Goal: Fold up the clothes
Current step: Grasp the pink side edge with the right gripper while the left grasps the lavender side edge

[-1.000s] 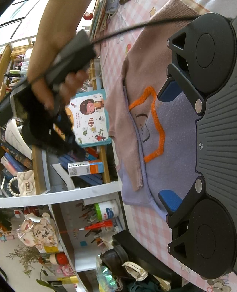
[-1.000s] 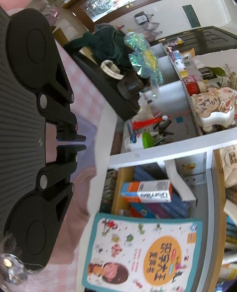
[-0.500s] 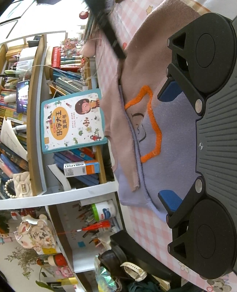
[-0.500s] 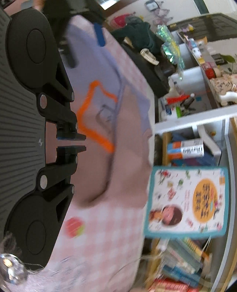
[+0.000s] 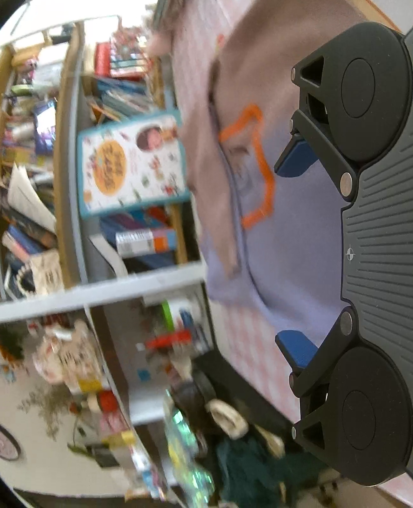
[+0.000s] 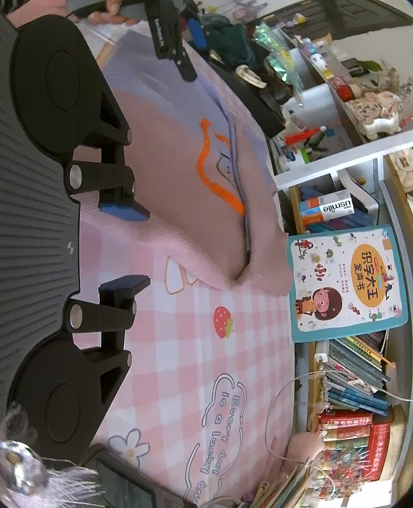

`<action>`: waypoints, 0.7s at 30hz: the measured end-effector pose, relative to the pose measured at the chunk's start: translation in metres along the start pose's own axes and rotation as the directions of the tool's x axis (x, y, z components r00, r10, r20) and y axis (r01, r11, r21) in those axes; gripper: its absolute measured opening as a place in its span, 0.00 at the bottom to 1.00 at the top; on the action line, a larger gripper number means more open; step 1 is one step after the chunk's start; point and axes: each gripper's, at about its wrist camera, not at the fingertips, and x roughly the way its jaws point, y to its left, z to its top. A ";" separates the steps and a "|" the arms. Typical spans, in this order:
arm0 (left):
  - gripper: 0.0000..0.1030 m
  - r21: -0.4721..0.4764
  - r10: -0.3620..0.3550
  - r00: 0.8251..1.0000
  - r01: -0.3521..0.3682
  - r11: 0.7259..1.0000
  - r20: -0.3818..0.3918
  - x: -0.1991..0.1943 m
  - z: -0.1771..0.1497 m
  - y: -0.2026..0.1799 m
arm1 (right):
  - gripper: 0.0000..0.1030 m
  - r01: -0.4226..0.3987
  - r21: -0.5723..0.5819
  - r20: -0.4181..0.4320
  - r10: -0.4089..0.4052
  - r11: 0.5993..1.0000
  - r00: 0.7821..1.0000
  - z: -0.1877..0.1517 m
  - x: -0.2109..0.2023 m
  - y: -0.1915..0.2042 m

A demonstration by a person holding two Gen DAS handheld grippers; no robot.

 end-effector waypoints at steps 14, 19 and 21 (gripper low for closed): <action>0.73 -0.236 -0.055 0.984 0.014 0.972 -0.168 -0.019 -0.023 0.073 | 0.43 -0.119 0.076 -0.039 0.122 0.990 0.992 -0.005 0.011 0.002; 0.58 -0.307 -0.101 0.973 0.033 0.951 -0.208 -0.007 -0.030 0.079 | 0.38 -0.124 0.061 -0.051 0.127 0.990 0.991 -0.002 0.016 0.006; 0.57 -0.325 -0.119 0.971 0.046 0.945 -0.208 -0.003 -0.031 0.078 | 0.35 -0.123 0.045 -0.055 0.126 0.991 0.991 -0.001 0.019 0.009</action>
